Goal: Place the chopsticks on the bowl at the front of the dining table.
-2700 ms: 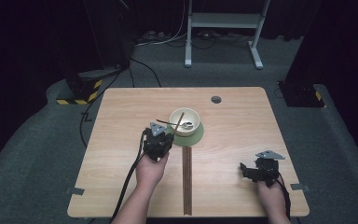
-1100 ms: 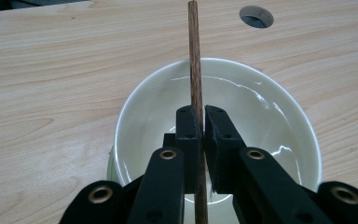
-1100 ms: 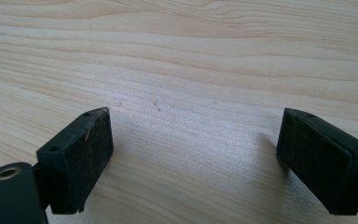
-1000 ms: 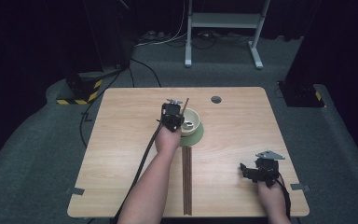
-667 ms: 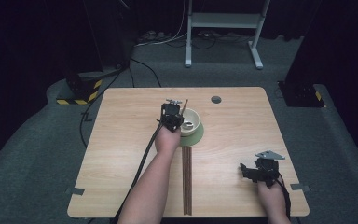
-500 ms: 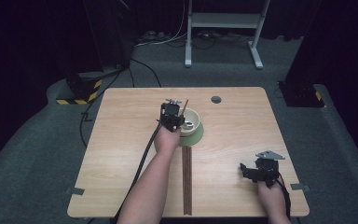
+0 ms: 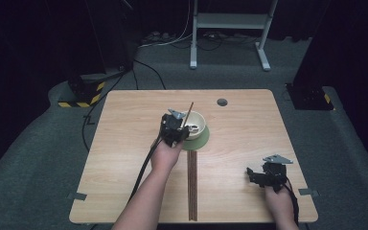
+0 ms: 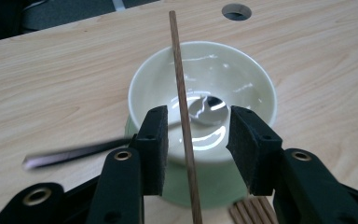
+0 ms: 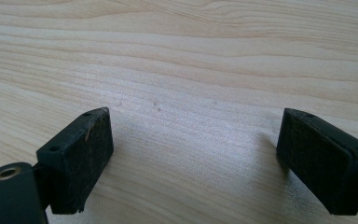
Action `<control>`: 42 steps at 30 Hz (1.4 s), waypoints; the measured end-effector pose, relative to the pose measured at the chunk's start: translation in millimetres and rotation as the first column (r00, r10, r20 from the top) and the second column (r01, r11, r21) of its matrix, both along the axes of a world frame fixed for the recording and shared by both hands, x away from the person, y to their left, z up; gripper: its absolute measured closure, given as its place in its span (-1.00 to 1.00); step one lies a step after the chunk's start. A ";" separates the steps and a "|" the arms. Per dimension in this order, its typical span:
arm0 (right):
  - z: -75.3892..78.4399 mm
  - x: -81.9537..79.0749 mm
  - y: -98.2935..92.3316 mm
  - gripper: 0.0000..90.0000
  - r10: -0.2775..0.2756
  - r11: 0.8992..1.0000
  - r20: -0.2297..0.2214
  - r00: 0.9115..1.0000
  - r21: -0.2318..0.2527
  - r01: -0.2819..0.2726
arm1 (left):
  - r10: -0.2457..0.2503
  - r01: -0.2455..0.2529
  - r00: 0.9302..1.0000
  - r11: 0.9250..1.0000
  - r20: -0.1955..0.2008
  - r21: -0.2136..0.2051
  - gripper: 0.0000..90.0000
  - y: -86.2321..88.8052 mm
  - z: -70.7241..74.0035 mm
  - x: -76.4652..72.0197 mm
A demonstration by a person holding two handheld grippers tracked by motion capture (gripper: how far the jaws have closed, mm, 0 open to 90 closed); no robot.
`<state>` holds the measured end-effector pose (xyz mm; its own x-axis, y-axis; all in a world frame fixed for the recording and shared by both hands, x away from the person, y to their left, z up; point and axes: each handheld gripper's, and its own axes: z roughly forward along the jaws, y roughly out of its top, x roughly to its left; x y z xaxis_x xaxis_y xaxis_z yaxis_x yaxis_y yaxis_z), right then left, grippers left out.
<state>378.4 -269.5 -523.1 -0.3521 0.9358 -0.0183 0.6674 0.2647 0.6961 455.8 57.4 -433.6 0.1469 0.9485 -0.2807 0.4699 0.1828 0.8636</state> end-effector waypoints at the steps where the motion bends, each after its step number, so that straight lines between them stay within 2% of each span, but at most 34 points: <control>1: 0.0 0.0 0.0 -0.77 0.000 1.000 0.000 1.000 0.000 0.000 | -0.007 0.006 1.000 1.000 0.008 0.012 0.29 6.6 -1.6 -15.4; 2: 0.0 0.0 0.0 -0.77 0.000 1.000 0.000 1.000 0.000 0.000 | -0.007 0.006 1.000 1.000 0.008 0.012 0.29 6.6 -1.6 -15.4; 3: 0.0 0.0 0.0 -0.77 0.000 1.000 0.000 1.000 0.000 0.000 | -0.007 0.007 1.000 1.000 0.012 0.002 0.29 13.3 -2.9 -27.8; 4: 0.0 0.0 0.0 -0.77 0.000 1.000 0.000 1.000 0.000 0.000 | -0.007 0.007 1.000 1.000 0.012 0.002 0.29 13.3 -2.9 -27.8; 6: 0.0 0.0 0.0 -0.77 0.000 1.000 0.000 1.000 0.000 0.000 | -0.007 0.007 1.000 1.000 0.014 0.003 0.29 18.4 -4.8 -38.1; 7: 0.0 0.0 0.0 -0.77 0.000 1.000 0.000 1.000 0.000 0.000 | -0.015 0.015 1.000 1.000 0.012 -0.001 0.29 24.6 -8.6 -50.8; 8: 0.0 0.0 0.0 -0.77 0.000 1.000 0.000 1.000 0.000 0.000 | -0.015 0.015 1.000 1.000 0.012 -0.001 0.30 24.6 -8.6 -50.8; 9: 0.4 -0.2 0.8 -0.77 -0.008 1.000 -0.006 1.000 0.009 0.008 | -0.015 0.015 1.000 1.000 0.007 -0.014 0.32 29.0 -13.2 -61.2; 10: 0.4 -0.3 0.8 -0.77 -0.008 1.000 -0.006 1.000 0.009 0.008 | -0.015 0.015 1.000 1.000 0.007 -0.014 0.33 29.0 -13.2 -61.2; 11: 0.4 -0.2 0.7 -0.77 -0.008 1.000 -0.006 1.000 0.009 0.008 | -0.011 0.011 1.000 1.000 0.012 -0.027 0.33 31.8 -18.8 -71.4; 12: 0.4 -0.2 0.7 -0.77 -0.008 1.000 -0.006 1.000 0.009 0.008 | -0.011 0.011 1.000 1.000 0.012 -0.027 0.33 31.8 -18.8 -71.4; 16: -0.1 0.0 -0.1 -0.77 0.001 1.000 0.001 1.000 -0.001 -0.001 | 0.000 0.000 1.000 0.999 -0.012 -0.038 0.31 35.7 -35.0 -93.0; 21: -0.2 0.0 0.1 -0.77 -0.001 1.000 0.002 1.000 0.000 0.001 | -0.018 0.016 0.999 0.998 -0.031 -0.058 0.28 31.5 -52.4 -112.2; 24: 0.0 0.0 0.0 -0.77 0.000 1.000 0.000 1.000 0.000 0.000 | -0.034 0.032 0.998 0.998 -0.049 -0.047 0.26 29.2 -57.7 -117.6; 25: -0.1 0.0 0.0 -0.77 0.000 1.000 0.001 1.000 0.000 0.000 | -0.033 0.030 0.998 0.998 -0.047 -0.063 0.25 25.2 -61.9 -120.2; 27: 0.1 -0.2 0.8 -0.77 -0.009 1.000 -0.002 1.000 0.007 0.009 | -0.043 0.040 0.997 0.998 -0.062 -0.046 0.24 21.9 -66.7 -124.4; 28: 0.1 -0.2 0.8 -0.77 -0.009 1.000 -0.002 1.000 0.007 0.009 | -0.064 0.062 0.996 0.997 -0.064 -0.039 0.24 20.2 -69.5 -126.4; 31: 0.3 -0.2 0.6 -0.77 -0.007 1.000 -0.005 1.000 0.007 0.007 | -0.089 0.085 0.993 0.995 -0.079 -0.047 0.25 11.4 -75.3 -130.4; 32: 0.3 -0.2 0.6 -0.77 -0.007 1.000 -0.005 1.000 0.007 0.007 | -0.089 0.085 0.993 0.995 -0.079 -0.047 0.25 11.4 -75.3 -130.4; 33: 0.3 -0.2 0.6 -0.77 -0.007 1.000 -0.005 1.000 0.007 0.007 | -0.092 0.087 0.993 0.994 -0.075 -0.066 0.25 6.1 -77.1 -131.0; 37: 0.3 -0.2 0.6 -0.77 -0.007 1.000 -0.005 1.000 0.007 0.007 | -0.121 0.117 0.989 0.992 -0.090 -0.048 0.27 2.6 -79.7 -131.8; 38: 0.3 -0.2 0.6 -0.77 -0.007 1.000 -0.005 1.000 0.007 0.007 | -0.117 0.112 0.990 0.992 -0.082 -0.062 0.27 -0.1 -81.0 -130.9; 39: 0.3 -0.2 0.6 -0.77 -0.007 1.000 -0.005 1.000 0.007 0.007 | -0.121 0.117 0.989 0.992 -0.090 -0.046 0.29 -0.8 -83.1 -129.5; 42: 0.3 -0.2 0.6 -0.77 -0.007 1.000 -0.005 1.000 0.007 0.007 | -0.108 0.103 0.990 0.993 -0.092 -0.056 0.32 -2.8 -84.9 -127.4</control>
